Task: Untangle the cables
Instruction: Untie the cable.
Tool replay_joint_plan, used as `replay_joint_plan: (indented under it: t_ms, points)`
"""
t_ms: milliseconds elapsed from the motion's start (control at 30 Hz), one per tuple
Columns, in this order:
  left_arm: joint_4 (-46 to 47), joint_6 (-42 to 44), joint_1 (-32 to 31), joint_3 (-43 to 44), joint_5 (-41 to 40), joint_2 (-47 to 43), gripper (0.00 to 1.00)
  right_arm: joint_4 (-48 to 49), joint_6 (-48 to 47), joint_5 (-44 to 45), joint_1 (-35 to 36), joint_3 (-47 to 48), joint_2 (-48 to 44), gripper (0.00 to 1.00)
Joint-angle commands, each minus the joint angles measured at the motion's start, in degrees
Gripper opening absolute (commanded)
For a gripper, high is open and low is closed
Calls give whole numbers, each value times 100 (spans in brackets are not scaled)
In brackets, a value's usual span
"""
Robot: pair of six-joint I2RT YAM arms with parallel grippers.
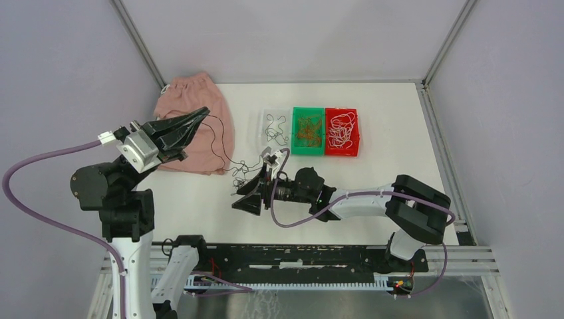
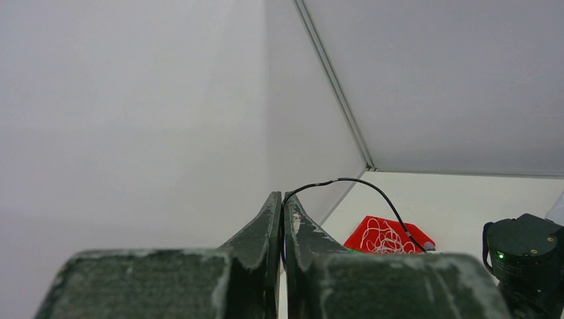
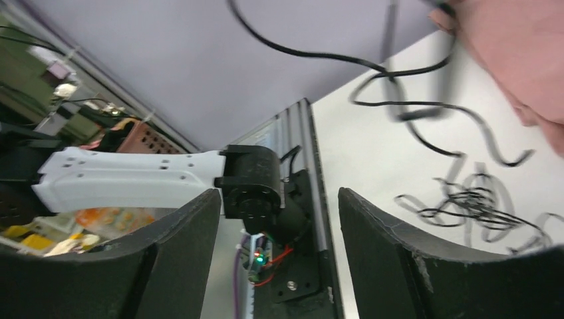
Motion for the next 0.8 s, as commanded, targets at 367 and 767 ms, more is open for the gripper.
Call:
replay_joint_plan:
  t_ms: [367,767]
  points:
    - [137,-267,35,337,105,27,9,-1813,-1132,1627,12,-257,-1034,67]
    - [152,-234,28,390,166,47,10,-710,-802,1115,223,-236,-575,68]
